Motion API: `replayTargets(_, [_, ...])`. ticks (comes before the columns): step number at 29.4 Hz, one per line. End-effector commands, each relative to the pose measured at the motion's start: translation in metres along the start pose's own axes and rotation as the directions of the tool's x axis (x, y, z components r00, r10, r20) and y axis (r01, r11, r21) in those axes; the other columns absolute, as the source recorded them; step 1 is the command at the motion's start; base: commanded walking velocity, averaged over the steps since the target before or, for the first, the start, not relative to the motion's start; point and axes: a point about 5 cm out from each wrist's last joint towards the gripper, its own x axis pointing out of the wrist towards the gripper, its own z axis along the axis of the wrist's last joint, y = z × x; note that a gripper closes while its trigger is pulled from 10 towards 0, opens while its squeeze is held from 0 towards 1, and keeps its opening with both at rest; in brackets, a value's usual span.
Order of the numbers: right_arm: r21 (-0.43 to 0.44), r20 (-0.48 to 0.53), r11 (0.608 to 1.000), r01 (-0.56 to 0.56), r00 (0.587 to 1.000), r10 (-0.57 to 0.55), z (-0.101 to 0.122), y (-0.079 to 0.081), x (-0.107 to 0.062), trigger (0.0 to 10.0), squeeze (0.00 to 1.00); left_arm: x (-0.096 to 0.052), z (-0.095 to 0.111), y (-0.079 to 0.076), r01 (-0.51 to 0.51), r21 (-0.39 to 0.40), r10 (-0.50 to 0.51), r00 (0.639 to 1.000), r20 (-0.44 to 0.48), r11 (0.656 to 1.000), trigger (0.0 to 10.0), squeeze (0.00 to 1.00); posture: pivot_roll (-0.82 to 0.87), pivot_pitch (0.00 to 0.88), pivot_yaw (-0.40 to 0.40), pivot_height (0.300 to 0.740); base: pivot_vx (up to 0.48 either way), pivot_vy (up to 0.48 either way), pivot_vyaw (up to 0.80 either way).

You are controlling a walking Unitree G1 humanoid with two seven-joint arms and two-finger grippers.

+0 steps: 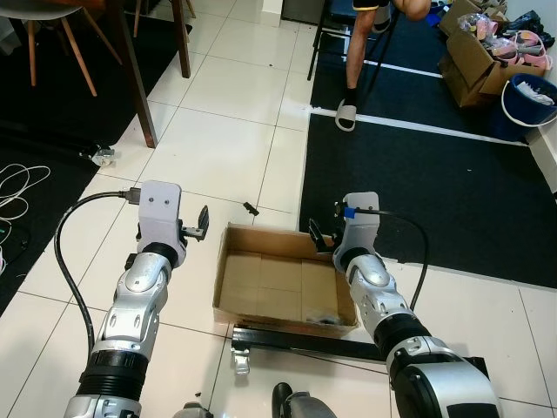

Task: Picking trash to rubbish bin

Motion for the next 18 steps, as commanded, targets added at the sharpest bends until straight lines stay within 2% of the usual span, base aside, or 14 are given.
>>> replayTargets(1, [0.004, -0.018, 1.000, 0.009, 1.000, -0.009, -0.008, -0.004, -0.004, 10.0, 0.00, -0.002, -0.007, -0.001, 0.004, 0.007, -0.003, 1.000, -0.016, 1.000, 10.0, 0.00, 0.02, 0.213, -0.049, 0.740, 0.000, 0.000, 0.00])
replayTargets(3, [-0.004, 0.004, 1.000, 0.022, 1.000, -0.022, -0.011, -0.009, -0.009, 10.0, 0.00, -0.006, -0.010, 0.001, -0.013, 0.004, 0.014, 1.000, -0.020, 1.000, 10.0, 0.00, 0.03, 0.193, -0.046, 0.740, 0.000, 0.000, 0.00])
replayTargets(8, [0.057, 0.068, 0.983, 0.176, 0.981, -0.180, -0.024, -0.036, -0.033, 10.0, 0.00, -0.015, -0.014, 0.008, -0.075, 0.004, 0.076, 0.997, -0.015, 0.997, 10.0, 0.00, 0.03, 0.143, -0.046, 0.740, 0.000, 0.000, 0.00])
replayTargets(9, [0.057, 0.068, 0.983, 0.176, 0.981, -0.180, -0.024, -0.036, -0.033, 10.0, 0.00, -0.015, -0.014, 0.008, -0.075, 0.004, 0.076, 0.997, -0.015, 0.997, 10.0, 0.00, 0.03, 0.143, -0.046, 0.740, 0.000, 0.000, 0.00])
replayTargets(12, [0.047, 0.096, 0.962, 0.268, 0.958, -0.271, -0.036, -0.052, -0.055, 10.0, 0.00, -0.020, -0.020, 0.012, -0.096, 0.009, 0.096, 0.995, -0.026, 0.995, 10.0, 0.00, 0.03, 0.141, -0.038, 0.740, 0.000, 0.000, 0.00])
replayTargets(15, [0.013, 0.092, 0.964, 0.266, 0.960, -0.266, -0.045, -0.054, -0.067, 10.0, 0.00, -0.023, -0.022, 0.014, -0.095, 0.007, 0.095, 0.995, -0.030, 0.995, 10.0, 0.00, 0.02, 0.120, -0.032, 0.740, 0.000, 0.000, 0.00])
replayTargets(18, [0.007, 0.090, 0.966, 0.260, 0.961, -0.260, -0.046, -0.054, -0.068, 10.0, 0.00, -0.023, -0.023, 0.014, -0.094, 0.008, 0.094, 0.995, -0.030, 0.996, 10.0, 0.00, 0.02, 0.120, -0.032, 0.740, 0.000, 0.000, 0.00])
